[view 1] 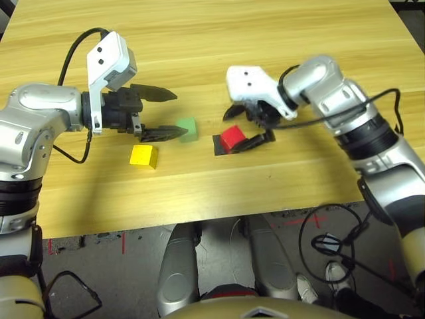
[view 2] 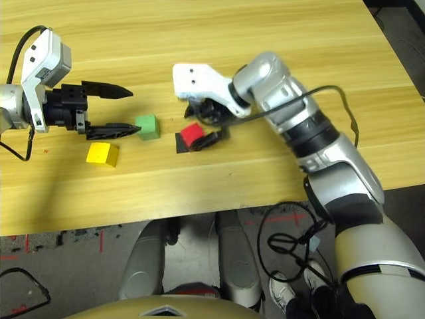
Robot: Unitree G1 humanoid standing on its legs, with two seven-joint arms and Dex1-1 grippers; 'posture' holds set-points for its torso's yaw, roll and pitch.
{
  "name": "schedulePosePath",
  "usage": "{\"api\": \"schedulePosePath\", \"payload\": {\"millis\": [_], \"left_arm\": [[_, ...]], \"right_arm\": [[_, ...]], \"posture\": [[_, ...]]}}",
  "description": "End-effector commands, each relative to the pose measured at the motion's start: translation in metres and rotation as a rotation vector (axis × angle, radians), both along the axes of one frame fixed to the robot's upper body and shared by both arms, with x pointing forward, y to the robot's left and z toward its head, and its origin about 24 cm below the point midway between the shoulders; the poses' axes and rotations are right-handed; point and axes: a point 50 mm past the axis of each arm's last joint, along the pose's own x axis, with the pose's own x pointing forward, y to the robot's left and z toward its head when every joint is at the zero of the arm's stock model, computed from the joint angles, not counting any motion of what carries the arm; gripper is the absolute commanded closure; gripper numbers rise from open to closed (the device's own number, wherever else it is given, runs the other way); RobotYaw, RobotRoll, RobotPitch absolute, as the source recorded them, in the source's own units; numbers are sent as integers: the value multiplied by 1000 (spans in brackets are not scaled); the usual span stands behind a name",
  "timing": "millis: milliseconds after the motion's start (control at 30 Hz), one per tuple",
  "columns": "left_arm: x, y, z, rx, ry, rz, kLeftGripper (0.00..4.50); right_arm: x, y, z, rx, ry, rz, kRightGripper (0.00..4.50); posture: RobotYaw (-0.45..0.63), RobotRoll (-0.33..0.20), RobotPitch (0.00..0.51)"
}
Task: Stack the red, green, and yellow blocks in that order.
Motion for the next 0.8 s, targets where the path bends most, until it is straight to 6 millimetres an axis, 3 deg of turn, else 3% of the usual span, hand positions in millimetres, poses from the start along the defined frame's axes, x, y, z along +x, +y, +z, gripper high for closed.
{"api": "schedulePosePath", "payload": {"millis": [33, 100, 200, 500, 800], "left_arm": [[2, -3, -14, 46, 38, -29, 0], [4, -5, -20, 50, 47, -33, 0], [10, -6, -23, 52, 43, -42, 0], [28, -6, -29, 77, -1, -16, 0], [34, -6, -43, 137, 1, -14, 0]], "right_arm": [[-1, -33, 26, 120, 46, -18, 27], [-3, -51, 33, 158, 72, -49, 27], [-10, -73, 21, 206, 158, -92, 27], [-17, -105, -3, 291, 159, -173, 27], [-23, -130, -21, 237, 102, -204, 27]], "posture": [[277, -78, 331], [263, -79, 330], [240, -77, 329], [187, -64, 326], [137, -65, 330]]}}
